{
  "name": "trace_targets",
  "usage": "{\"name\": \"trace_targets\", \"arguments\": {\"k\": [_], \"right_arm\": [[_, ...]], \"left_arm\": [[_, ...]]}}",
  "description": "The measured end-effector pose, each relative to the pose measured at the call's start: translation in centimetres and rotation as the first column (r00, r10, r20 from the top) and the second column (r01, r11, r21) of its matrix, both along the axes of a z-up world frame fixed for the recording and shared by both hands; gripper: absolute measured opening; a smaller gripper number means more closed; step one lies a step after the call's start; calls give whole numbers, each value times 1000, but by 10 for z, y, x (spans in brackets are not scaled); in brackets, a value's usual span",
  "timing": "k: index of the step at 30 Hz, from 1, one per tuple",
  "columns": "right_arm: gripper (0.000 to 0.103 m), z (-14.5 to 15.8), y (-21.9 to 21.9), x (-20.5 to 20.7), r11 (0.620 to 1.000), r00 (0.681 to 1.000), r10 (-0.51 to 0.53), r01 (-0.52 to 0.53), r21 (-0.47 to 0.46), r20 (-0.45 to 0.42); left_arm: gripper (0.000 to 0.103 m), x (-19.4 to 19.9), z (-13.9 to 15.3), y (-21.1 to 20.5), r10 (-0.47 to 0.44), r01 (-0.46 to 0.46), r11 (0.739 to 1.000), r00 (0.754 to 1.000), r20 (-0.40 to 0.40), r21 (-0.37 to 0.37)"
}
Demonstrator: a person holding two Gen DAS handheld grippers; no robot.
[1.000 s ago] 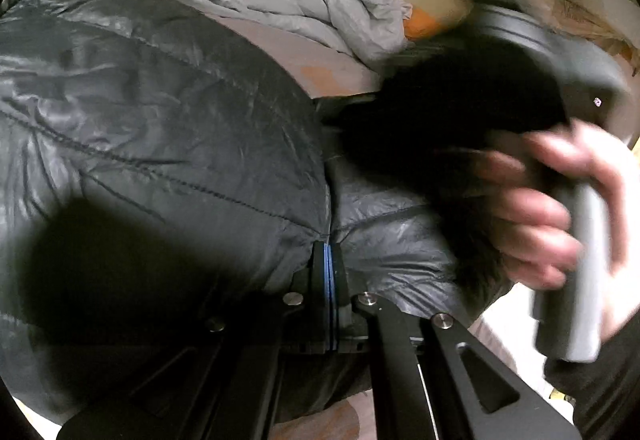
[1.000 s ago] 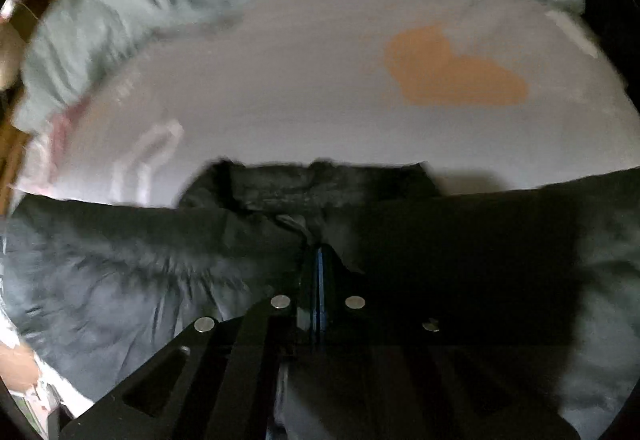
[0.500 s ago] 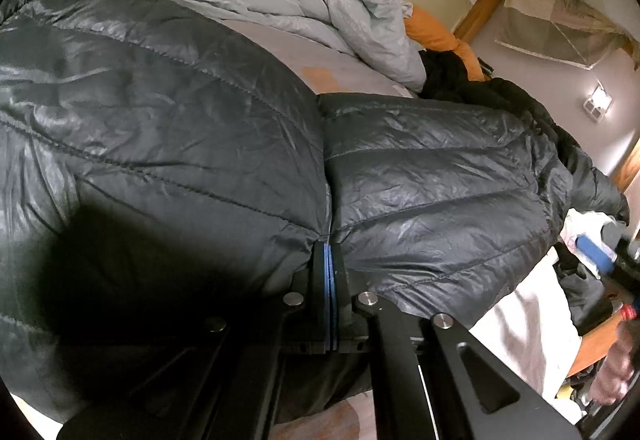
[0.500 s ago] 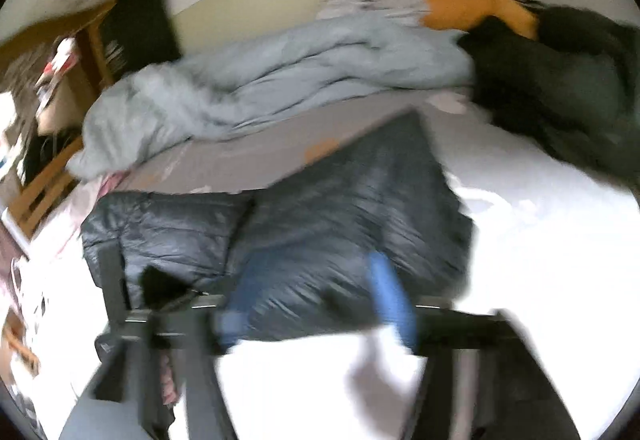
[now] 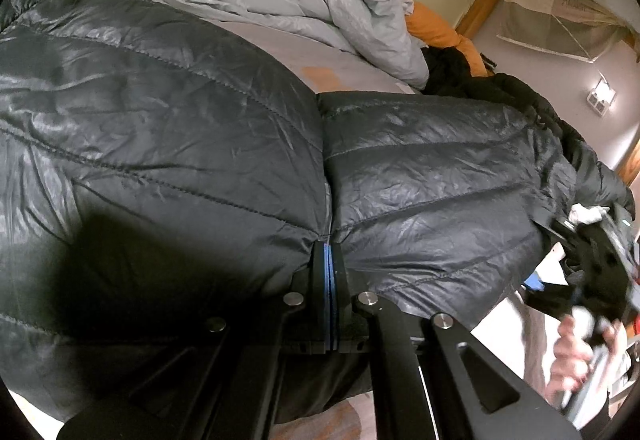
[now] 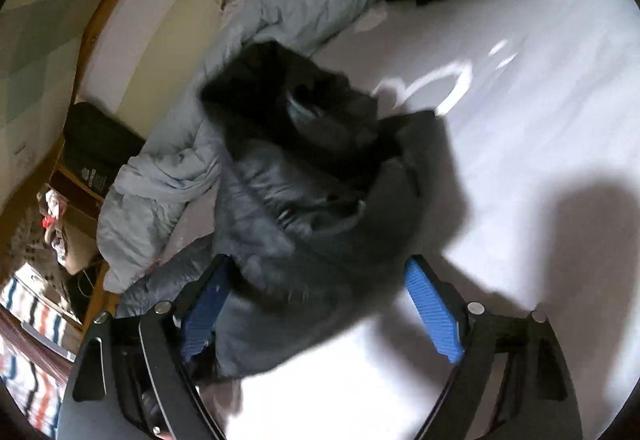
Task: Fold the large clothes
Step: 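Grasp the jacket bundle end with the right tool and lift it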
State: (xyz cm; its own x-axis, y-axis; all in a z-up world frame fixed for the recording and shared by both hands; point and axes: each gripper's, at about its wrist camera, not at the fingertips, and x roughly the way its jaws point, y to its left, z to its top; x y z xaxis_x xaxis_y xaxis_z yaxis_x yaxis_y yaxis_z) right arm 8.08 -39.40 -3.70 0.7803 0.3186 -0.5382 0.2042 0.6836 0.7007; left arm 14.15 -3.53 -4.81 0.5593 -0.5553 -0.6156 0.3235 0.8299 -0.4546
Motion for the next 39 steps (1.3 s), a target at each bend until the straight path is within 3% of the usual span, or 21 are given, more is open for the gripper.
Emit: {"name": "trace_targets", "arguments": {"k": [4, 5, 7, 8, 10, 11, 13, 14, 15, 16, 18, 20, 22, 24, 26, 29, 31, 32, 34, 35, 39], "right_arm": [[86, -7, 3, 32, 996, 996, -78, 77, -36, -35], [81, 0, 9, 34, 993, 997, -80, 80, -90, -4], [54, 9, 21, 35, 980, 998, -56, 59, -188, 18], [50, 16, 26, 33, 972, 999, -44, 50, -228, 31], [39, 24, 26, 27, 968, 998, -24, 36, -248, 51], [37, 30, 21, 23, 972, 998, -14, 27, -235, 58], [37, 38, 14, 20, 973, 998, -9, 23, -230, 58], [37, 44, 11, 18, 960, 999, -16, 30, -277, 51], [37, 49, 10, 18, 943, 999, -22, 35, -330, 42], [37, 56, 12, 19, 901, 999, -40, 45, -432, 20], [37, 62, 10, 18, 849, 998, -66, 64, -525, 14], [37, 65, 1, 15, 852, 998, -55, 63, -520, 31], [37, 66, -5, 14, 872, 999, -33, 41, -487, 25], [37, 67, -5, 11, 868, 999, -26, 41, -496, 37], [37, 69, -2, 11, 852, 998, -25, 49, -521, 53], [38, 70, 2, 3, 849, 997, -20, 58, -526, 78], [39, 74, 2, 1, 856, 994, -16, 67, -513, 104], [39, 76, 3, 0, 857, 993, -12, 70, -511, 115], [39, 81, 5, -3, 855, 991, -4, 74, -513, 136], [39, 84, 7, -6, 853, 989, 3, 75, -517, 149], [39, 106, 16, -22, 833, 975, 19, 107, -542, 221]], "left_arm": [[4, 1, 2, -9, 3, -3, 998, 1000, 12, 67], [4, -1, 6, -14, -1, -2, 994, 1000, 26, 109], [4, -7, 17, -20, -39, 26, 982, 997, 66, 185], [7, -14, 25, -18, -67, 48, 979, 994, 91, 196], [31, -31, 47, -4, -96, 69, 982, 984, 149, 175], [53, -44, 64, 9, -82, 43, 981, 975, 205, 187], [78, -62, 89, 35, -23, -48, 975, 950, 311, 217], [87, -69, 102, 55, 21, -106, 971, 932, 362, 215], [93, -70, 109, 73, 60, -146, 968, 924, 377, 205], [95, -67, 112, 89, 93, -173, 966, 926, 366, 193], [97, -51, 108, 126, 151, -193, 972, 952, 265, 138], [97, -29, 86, 153, 163, -173, 982, 979, 124, 78], [97, -18, 62, 168, 187, -189, 979, 982, 35, 71], [96, -12, 41, 171, 227, -224, 969, 974, -9, 107], [96, -7, 28, 166, 175, -171, 978, 984, -32, 116], [96, -1, 17, 161, 154, -149, 986, 987, -54, 78], [78, 3, 9, 162, 132, -131, 991, 988, -82, 13], [52, 5, 4, 161, 98, -101, 995, 990, -105, -26], [33, 1, 8, 156, 77, -79, 997, 991, -113, -16], [26, -6, 15, 152, 58, -60, 998, 993, -107, -9], [25, -43, 38, 134, -21, 15, 999, 992, -127, -43]]}}
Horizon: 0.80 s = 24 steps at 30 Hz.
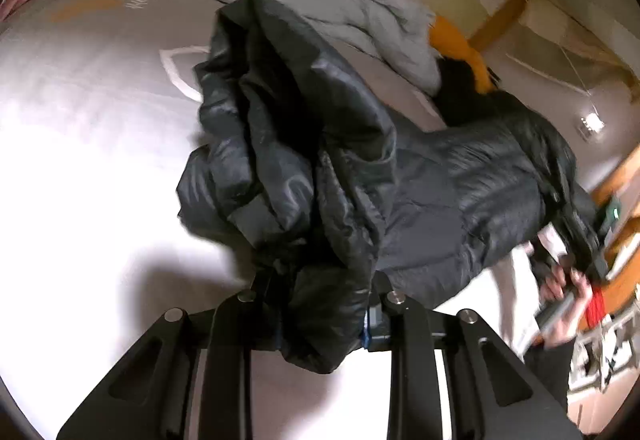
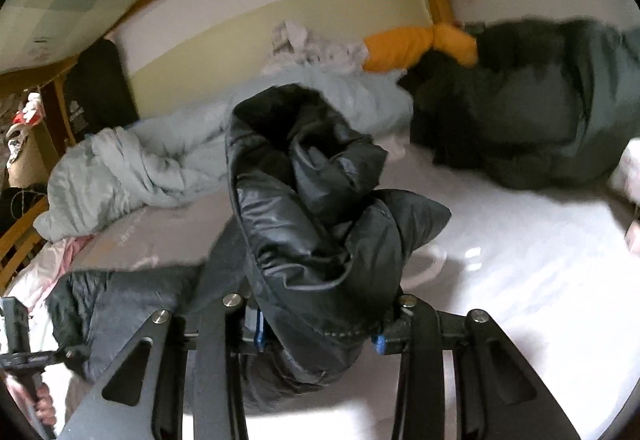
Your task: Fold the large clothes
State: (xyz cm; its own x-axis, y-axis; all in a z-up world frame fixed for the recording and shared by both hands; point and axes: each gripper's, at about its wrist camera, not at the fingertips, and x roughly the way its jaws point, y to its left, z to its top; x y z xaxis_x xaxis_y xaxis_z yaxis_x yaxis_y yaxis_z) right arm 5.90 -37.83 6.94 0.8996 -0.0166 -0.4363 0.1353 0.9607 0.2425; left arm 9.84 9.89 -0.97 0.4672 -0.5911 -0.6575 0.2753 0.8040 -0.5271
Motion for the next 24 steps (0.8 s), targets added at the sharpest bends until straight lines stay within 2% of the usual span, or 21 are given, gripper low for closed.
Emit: {"name": "trace_targets", "arguments": {"k": [3, 5, 10, 16, 19, 24], "right_arm": [[39, 21, 10, -11, 1000, 999, 9, -8, -28, 45], [39, 32, 20, -20, 998, 998, 16, -12, -56, 63], [40, 46, 59, -35, 993, 995, 32, -20, -120, 95], [47, 56, 98, -34, 998, 997, 14, -9, -60, 80], [47, 60, 122, -30, 997, 994, 77, -78, 13, 79], [47, 57, 176, -23, 984, 982, 177, -178, 11, 61]], "left_arm": [[27, -15, 8, -12, -28, 26, 999, 999, 38, 38], [27, -11, 2, -14, -17, 15, 998, 999, 36, 58], [28, 9, -13, -14, -2, -1, 999, 998, 66, 44], [28, 11, -12, -20, 7, -15, 997, 993, 122, 70], [29, 11, -8, -21, -5, -4, 997, 993, 120, 72], [29, -2, -7, -24, -46, 42, 998, 994, 97, 49]]}}
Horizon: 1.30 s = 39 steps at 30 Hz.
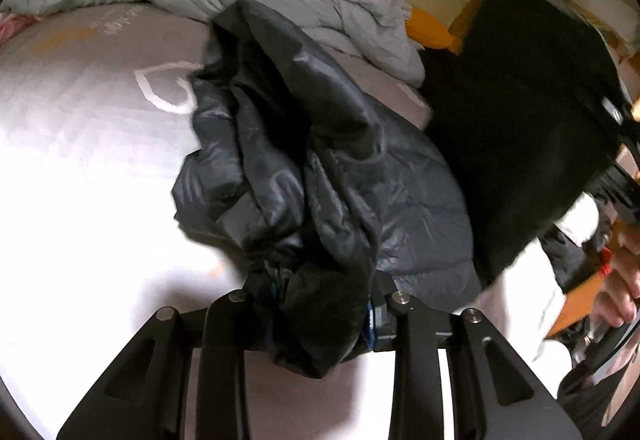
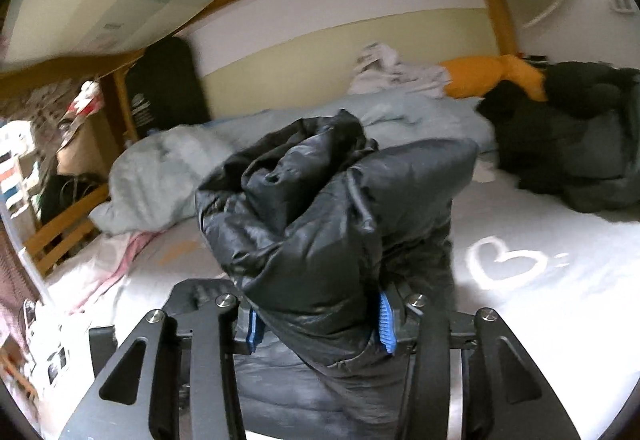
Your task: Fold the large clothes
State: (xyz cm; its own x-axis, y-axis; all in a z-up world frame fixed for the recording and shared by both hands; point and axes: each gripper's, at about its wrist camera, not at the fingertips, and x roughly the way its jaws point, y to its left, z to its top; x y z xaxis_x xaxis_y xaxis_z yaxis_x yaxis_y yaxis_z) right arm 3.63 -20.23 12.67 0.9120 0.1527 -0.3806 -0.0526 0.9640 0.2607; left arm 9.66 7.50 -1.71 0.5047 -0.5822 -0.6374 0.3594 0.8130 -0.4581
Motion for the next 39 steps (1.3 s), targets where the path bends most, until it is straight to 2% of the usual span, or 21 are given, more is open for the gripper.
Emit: {"name": "trace_targets", "arguments": {"k": [2, 3, 6, 8, 10, 12, 14, 16, 21, 24, 29, 31, 33, 34, 36, 37, 38, 39], "right_arm": [[47, -7, 18, 3, 999, 999, 47, -46, 14, -18], [47, -13, 27, 4, 997, 997, 76, -75, 32, -30], [47, -35, 50, 7, 992, 989, 126, -124, 27, -79], [47, -49, 63, 10, 991, 985, 137, -137, 5, -104], [49, -62, 75, 11, 989, 981, 146, -149, -11, -130], [50, -69, 83, 14, 989, 981, 132, -139, -42, -140], [55, -76, 94, 12, 987, 986, 105, -119, -105, -128], [69, -80, 106, 10, 983, 989, 95, -111, -147, -113], [86, -77, 118, -3, 980, 992, 98, -111, -167, -82], [88, -68, 113, -21, 982, 995, 83, -89, -165, -46], [90, -47, 76, -56, 992, 1000, 4, -1, -126, 18], [90, -37, 53, -66, 989, 995, -73, 81, -123, 67], [91, -31, 31, -65, 970, 980, -177, 190, -150, 95], [91, -31, 22, -60, 958, 972, -221, 232, -167, 81], [91, -34, 1, -39, 930, 951, -309, 305, -205, 10], [91, -39, -9, -27, 924, 943, -330, 317, -213, -30], [91, -43, -14, -20, 927, 944, -327, 309, -212, -51], [90, -49, -19, -10, 935, 947, -310, 288, -205, -81]], "left_arm": [[31, -3, 1, -3, -7, 7, 1000, 1000, 12, 21], [35, -2, 1, -1, -4, 3, 1000, 1000, 8, 15], [50, 9, 0, 17, 56, -58, 997, 998, -36, -48], [52, 13, 4, 27, 60, -62, 997, 997, -41, -55], [55, 11, 17, 29, 36, -36, 999, 999, 1, 11], [56, 1, 34, 34, 61, -67, 996, 994, 89, 62], [62, -11, 51, 41, 89, -103, 992, 981, 174, 73], [66, -17, 62, 51, 119, -132, 990, 969, 215, 44], [66, -21, 69, 61, 175, -190, 981, 950, 259, 33], [66, -18, 67, 61, 185, -196, 981, 948, 259, 16], [67, -32, 75, 52, 145, -159, 987, 935, 324, 17], [71, -37, 79, 45, 116, -128, 992, 926, 358, 10], [75, -39, 85, 40, 81, -78, 997, 921, 382, -25], [77, -38, 87, 39, 68, -54, 997, 920, 386, -48], [87, -37, 92, 33, 20, 24, 994, 921, 389, -108], [92, -35, 94, 28, -6, 58, 991, 924, 382, -124], [100, -30, 94, 22, -38, 92, 987, 931, 364, -132], [101, -23, 91, 11, -83, 132, 983, 940, 331, -130]]}}
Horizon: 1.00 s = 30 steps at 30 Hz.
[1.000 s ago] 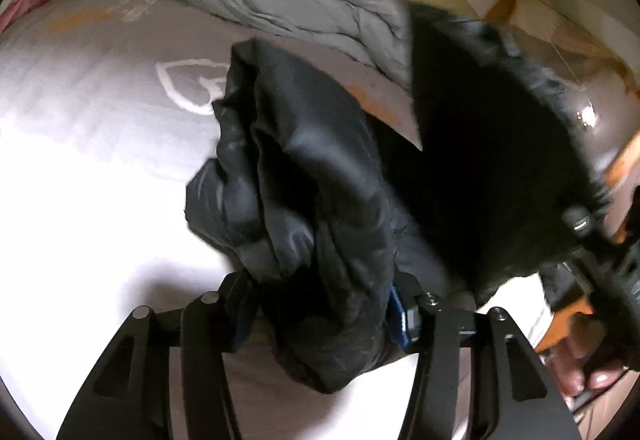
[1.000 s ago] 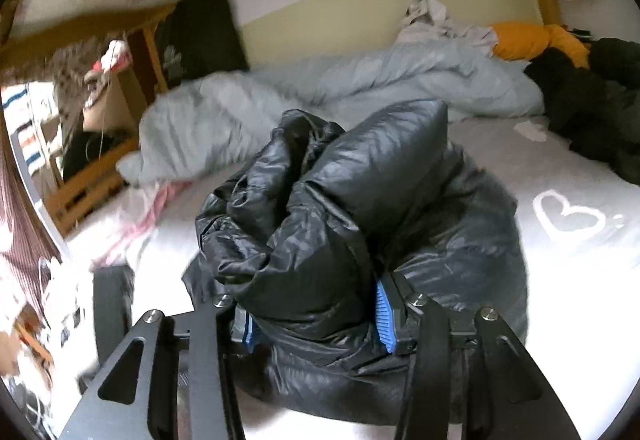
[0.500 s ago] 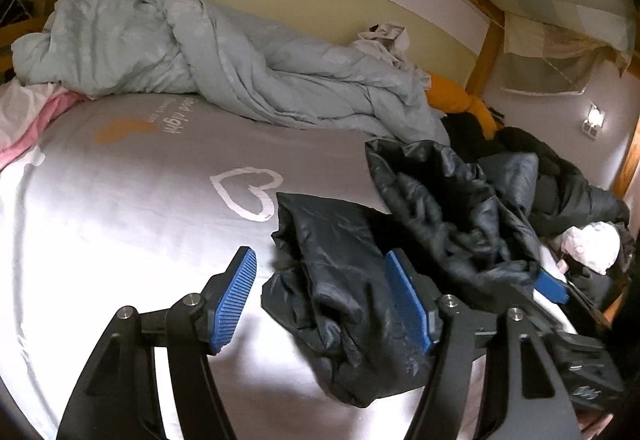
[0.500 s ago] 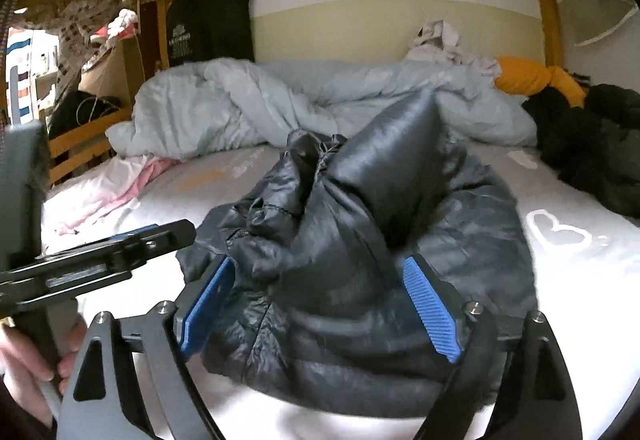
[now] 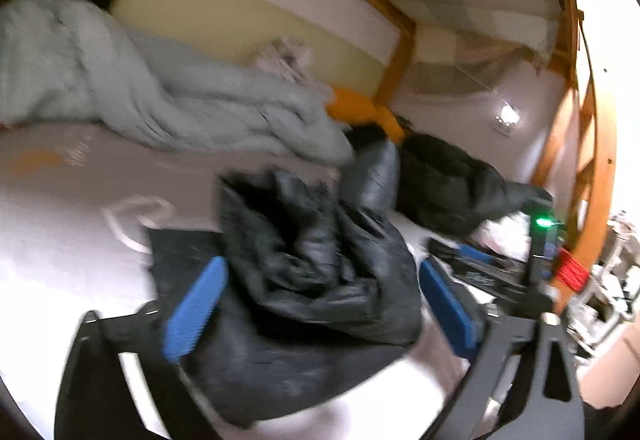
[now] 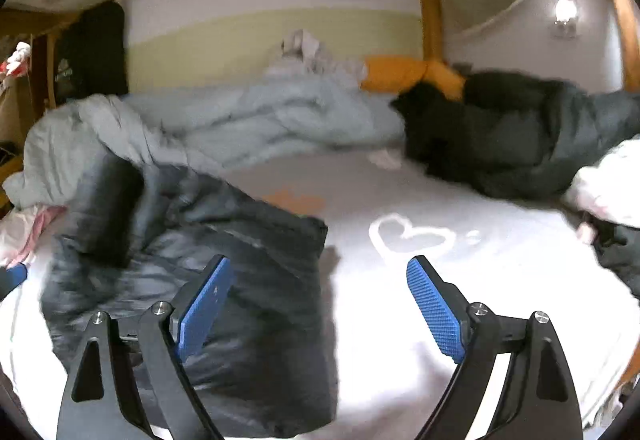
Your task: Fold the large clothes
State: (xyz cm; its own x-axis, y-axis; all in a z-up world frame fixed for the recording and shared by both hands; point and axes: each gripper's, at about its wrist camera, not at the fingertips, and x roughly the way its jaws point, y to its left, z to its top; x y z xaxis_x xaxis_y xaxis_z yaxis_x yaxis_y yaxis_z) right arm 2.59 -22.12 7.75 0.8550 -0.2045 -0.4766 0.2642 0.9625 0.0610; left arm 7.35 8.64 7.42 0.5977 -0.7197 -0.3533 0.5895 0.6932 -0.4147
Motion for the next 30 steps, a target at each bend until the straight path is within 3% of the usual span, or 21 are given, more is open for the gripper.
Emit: {"name": "trace_targets", "arguments": {"k": [4, 6, 7, 9, 10, 13, 16, 20, 22, 27, 29, 30], "right_arm": [[80, -22, 6, 26, 992, 990, 119, -116, 47, -78], [79, -31, 16, 31, 981, 978, 184, -177, 75, -99], [79, -35, 21, 32, 974, 971, 216, -208, 90, -99], [79, -41, 30, 31, 954, 953, 285, -273, 124, -99], [79, -43, 35, 31, 946, 946, 309, -295, 131, -99], [79, -46, 47, 27, 934, 928, 355, -348, 84, -109], [80, -51, 55, 22, 911, 904, 411, -404, 82, -120], [79, -57, 66, 14, 886, 874, 464, -460, 61, -144], [79, -58, 74, 9, 875, 863, 481, -482, 34, -153], [79, -58, 83, 4, 858, 844, 508, -514, 12, -169], [79, -55, 83, -1, 854, 841, 516, -521, 12, -164], [79, -52, 82, -3, 855, 844, 513, -518, 10, -157]], "left_arm": [[101, 18, -21, -19, -26, 27, 1000, 997, -75, 14], [96, 23, -30, -22, -23, 25, 1000, 993, -112, 19], [90, 21, -31, -20, -22, 22, 1000, 994, -106, 7], [57, 16, -26, -17, -20, 20, 1000, 997, -78, -2], [54, 15, -23, -17, -27, 27, 1000, 997, -70, 0], [56, 10, -16, -15, -1, 1, 1000, 999, -36, 10], [83, 5, -12, -25, 39, -40, 997, 999, 14, 62], [94, -1, -14, -39, 105, -119, 979, 990, 91, 165], [96, 2, -18, -42, 151, -170, 964, 983, 104, 206], [97, 16, -30, -27, 310, -322, 920, 947, 86, 225], [98, 29, -42, -17, 375, -374, 886, 925, 51, 273], [98, 37, -49, -9, 397, -383, 885, 918, 0, 266]]}}
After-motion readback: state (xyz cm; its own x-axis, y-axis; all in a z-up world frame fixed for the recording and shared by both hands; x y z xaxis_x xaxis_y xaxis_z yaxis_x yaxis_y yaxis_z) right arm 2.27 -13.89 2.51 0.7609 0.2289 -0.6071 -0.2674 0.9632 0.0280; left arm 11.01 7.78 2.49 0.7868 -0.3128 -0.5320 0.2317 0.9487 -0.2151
